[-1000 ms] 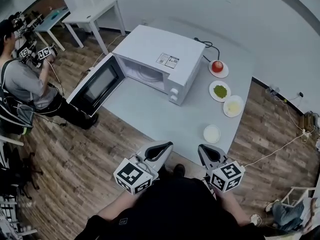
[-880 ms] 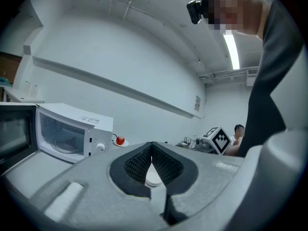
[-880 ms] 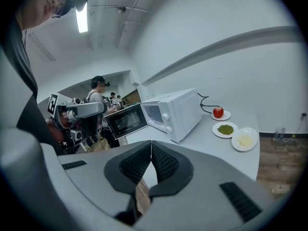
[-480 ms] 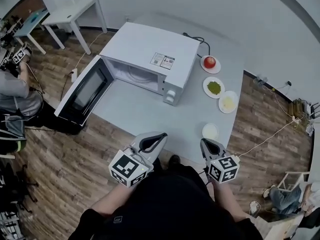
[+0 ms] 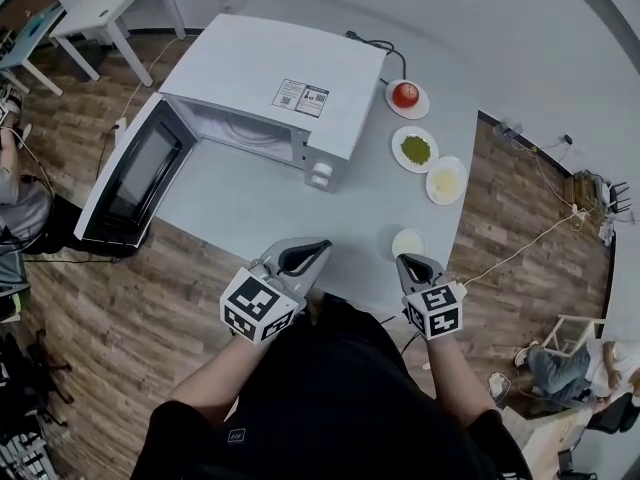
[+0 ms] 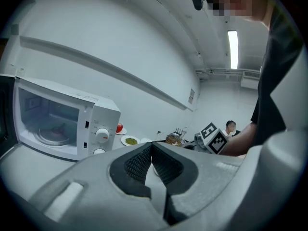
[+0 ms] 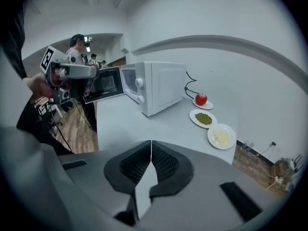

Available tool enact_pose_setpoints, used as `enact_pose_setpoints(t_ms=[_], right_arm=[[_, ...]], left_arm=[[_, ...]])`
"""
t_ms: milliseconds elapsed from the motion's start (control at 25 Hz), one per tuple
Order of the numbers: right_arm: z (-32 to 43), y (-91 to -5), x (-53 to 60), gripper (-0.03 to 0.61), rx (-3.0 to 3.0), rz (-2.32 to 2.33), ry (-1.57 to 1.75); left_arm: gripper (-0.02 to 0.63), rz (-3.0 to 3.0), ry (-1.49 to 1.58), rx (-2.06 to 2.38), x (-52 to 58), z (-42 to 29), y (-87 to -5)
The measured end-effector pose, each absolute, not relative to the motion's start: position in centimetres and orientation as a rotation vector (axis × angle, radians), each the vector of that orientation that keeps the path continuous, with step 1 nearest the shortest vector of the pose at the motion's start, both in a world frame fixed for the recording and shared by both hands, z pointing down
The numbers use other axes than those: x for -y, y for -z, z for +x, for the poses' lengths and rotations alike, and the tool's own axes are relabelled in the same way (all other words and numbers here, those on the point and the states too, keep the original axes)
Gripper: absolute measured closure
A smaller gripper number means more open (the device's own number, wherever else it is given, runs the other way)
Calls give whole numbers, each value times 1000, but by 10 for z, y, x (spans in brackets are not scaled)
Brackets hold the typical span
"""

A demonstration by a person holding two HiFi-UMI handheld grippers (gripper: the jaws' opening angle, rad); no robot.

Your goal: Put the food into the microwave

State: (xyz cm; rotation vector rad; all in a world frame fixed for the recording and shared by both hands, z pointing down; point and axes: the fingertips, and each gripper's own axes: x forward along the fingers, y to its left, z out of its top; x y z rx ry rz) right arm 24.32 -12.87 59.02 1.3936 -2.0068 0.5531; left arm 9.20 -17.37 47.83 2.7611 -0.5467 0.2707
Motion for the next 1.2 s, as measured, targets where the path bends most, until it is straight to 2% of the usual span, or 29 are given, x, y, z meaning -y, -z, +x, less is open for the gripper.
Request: enact_pose_setpoints(t_ms=[600,640,720,840,1200], right_arm=[[264,-669,112,560,1771,1124,-466],[264,-671,113,552,1761,1113,-453],[263,-676,117,497,1741,1090,-430],[264,-684,120,469,1708,1072,-401],[269,-698,124,460,1575,1034,-183]], left_arm=[[606,2724,-362,444,177,102,-535],[606,2725,-370,441,177,101,-536],[606,2727,-385,433,178,101,-541],[606,2732,-401,413,176,105,-548],[606,2729,-391,406,171,123,-561]])
